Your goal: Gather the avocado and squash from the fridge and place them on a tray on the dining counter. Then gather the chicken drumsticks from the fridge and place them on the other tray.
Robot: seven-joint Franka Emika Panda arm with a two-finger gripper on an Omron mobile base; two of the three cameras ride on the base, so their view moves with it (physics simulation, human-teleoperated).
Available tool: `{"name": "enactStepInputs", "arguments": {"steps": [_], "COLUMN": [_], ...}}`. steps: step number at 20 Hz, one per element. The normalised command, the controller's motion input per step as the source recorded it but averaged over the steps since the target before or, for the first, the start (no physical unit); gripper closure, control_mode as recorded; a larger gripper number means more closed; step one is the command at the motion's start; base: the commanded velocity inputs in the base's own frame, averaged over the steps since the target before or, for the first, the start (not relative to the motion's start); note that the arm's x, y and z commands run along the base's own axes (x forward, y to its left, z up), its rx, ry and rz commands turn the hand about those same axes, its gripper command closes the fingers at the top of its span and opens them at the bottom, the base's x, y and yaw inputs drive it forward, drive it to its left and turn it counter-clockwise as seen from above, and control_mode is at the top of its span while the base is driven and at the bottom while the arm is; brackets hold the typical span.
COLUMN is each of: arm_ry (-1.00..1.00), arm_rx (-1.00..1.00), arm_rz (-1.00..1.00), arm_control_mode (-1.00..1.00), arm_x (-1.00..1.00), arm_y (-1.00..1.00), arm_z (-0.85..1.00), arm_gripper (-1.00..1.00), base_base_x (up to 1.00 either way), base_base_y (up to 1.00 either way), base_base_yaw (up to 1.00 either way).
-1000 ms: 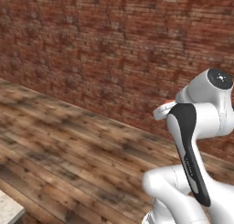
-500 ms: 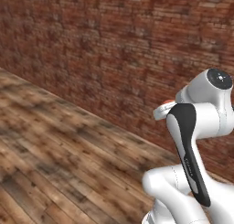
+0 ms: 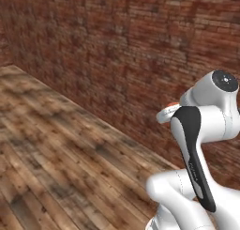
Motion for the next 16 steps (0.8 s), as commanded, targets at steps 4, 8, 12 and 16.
{"name": "enactStepInputs", "arguments": {"steps": [4, 8, 12, 16], "arm_ry": [0.0, 0.0, 0.0, 0.0], "arm_rx": [0.0, 0.0, 0.0, 0.0], "arm_rz": [0.0, 0.0, 0.0, 0.0], "arm_control_mode": [1.0, 1.0, 1.0, 1.0], "arm_x": [0.0, 0.0, 0.0, 0.0], "arm_y": [0.0, 0.0, 0.0, 0.0], "arm_z": [0.0, 0.0, 0.0, 0.0], "arm_gripper": [1.0, 1.0, 1.0, 1.0], "base_base_x": [1.0, 1.0, 1.0, 1.0], "base_base_y": [0.0, 0.0, 0.0, 0.0], "base_base_yaw": [0.23, 0.19, 0.19, 0.21]}}
